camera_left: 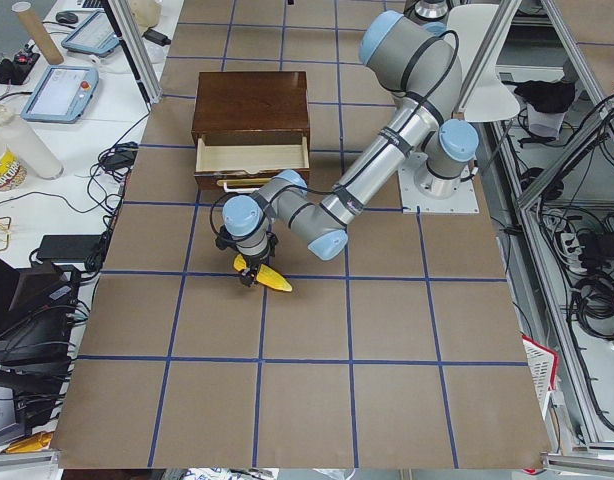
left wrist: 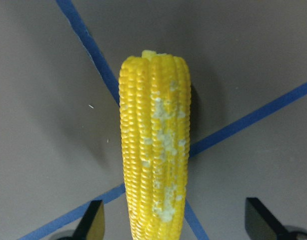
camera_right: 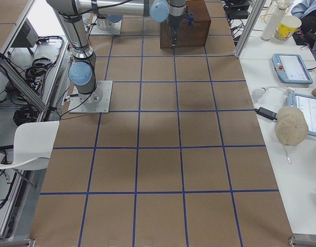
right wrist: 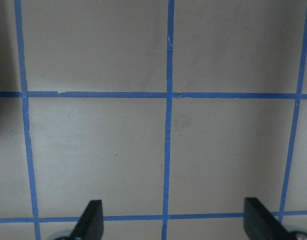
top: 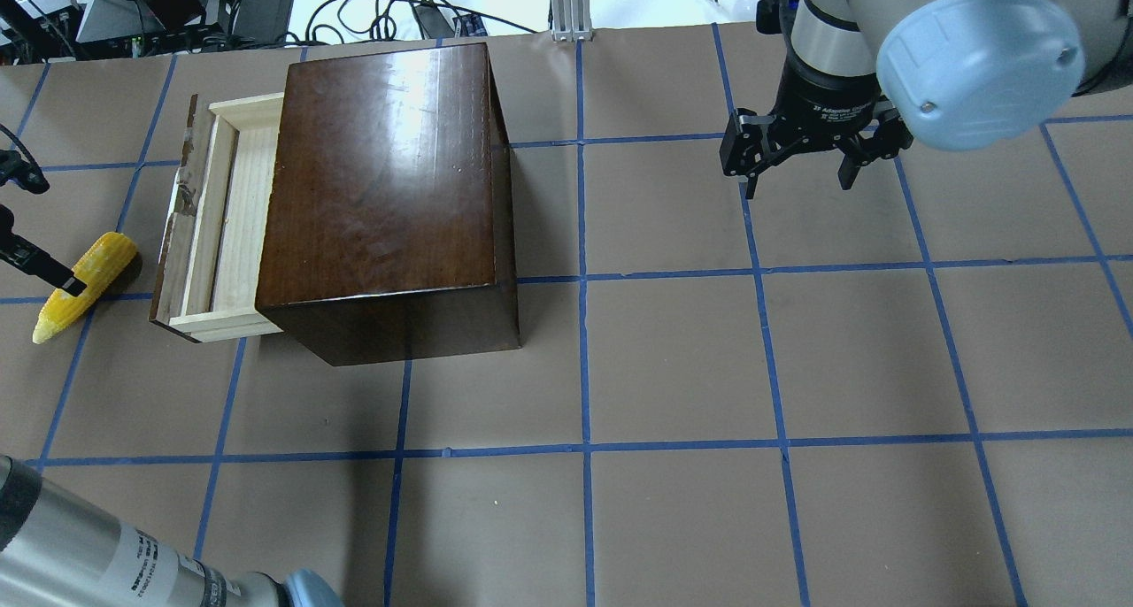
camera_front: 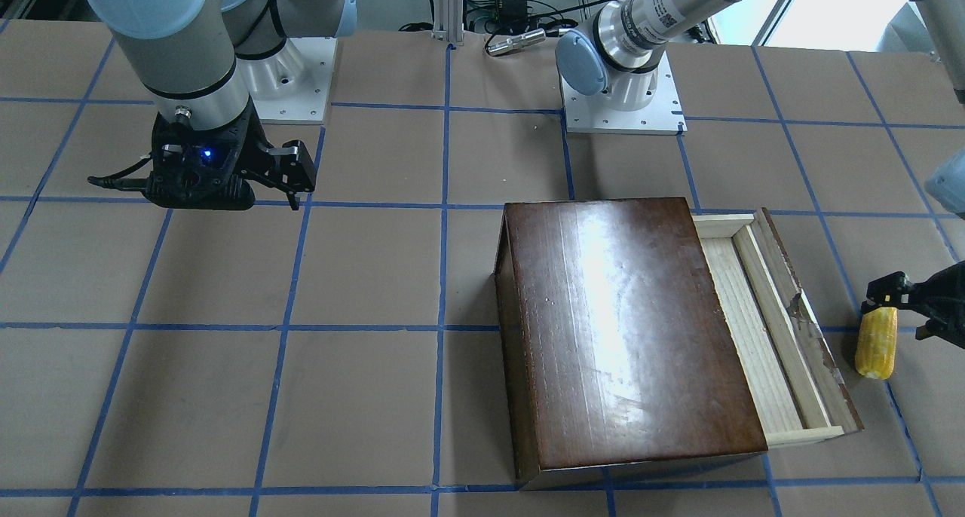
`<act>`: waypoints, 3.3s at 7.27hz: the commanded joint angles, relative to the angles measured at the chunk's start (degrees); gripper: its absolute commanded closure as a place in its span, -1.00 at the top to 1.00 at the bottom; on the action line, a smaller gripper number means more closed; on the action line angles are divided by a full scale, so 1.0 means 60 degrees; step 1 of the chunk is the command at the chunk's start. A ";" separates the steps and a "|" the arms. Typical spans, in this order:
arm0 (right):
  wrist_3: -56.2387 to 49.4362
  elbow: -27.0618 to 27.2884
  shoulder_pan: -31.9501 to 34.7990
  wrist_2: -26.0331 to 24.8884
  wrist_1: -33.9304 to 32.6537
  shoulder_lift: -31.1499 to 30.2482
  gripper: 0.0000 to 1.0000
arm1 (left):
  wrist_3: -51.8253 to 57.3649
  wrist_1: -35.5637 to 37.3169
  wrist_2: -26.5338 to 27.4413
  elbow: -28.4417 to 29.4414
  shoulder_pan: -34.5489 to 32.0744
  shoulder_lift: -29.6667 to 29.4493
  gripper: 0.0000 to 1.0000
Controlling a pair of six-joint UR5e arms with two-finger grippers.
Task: Open drawer and put corn inside
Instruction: 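Lower the left gripper over the yellow corn cob and grasp it, then lift the corn and carry it over the open drawer with the left gripper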
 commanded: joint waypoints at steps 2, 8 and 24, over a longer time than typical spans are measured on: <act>0.0000 0.0000 0.0000 -0.0003 0.0000 0.0000 1.00 | -0.0075 0.0165 -0.0194 0.0023 -0.0007 -0.0321 0.35; 0.0000 0.0000 0.0000 -0.0003 0.0000 0.0000 1.00 | -0.0295 -0.0125 -0.0166 0.0808 -0.0443 0.0189 -1.00; 0.0000 0.0000 0.0000 0.0026 0.0000 0.0000 1.00 | -1.0165 -0.3805 -0.0956 0.1927 -0.3815 0.2639 -1.00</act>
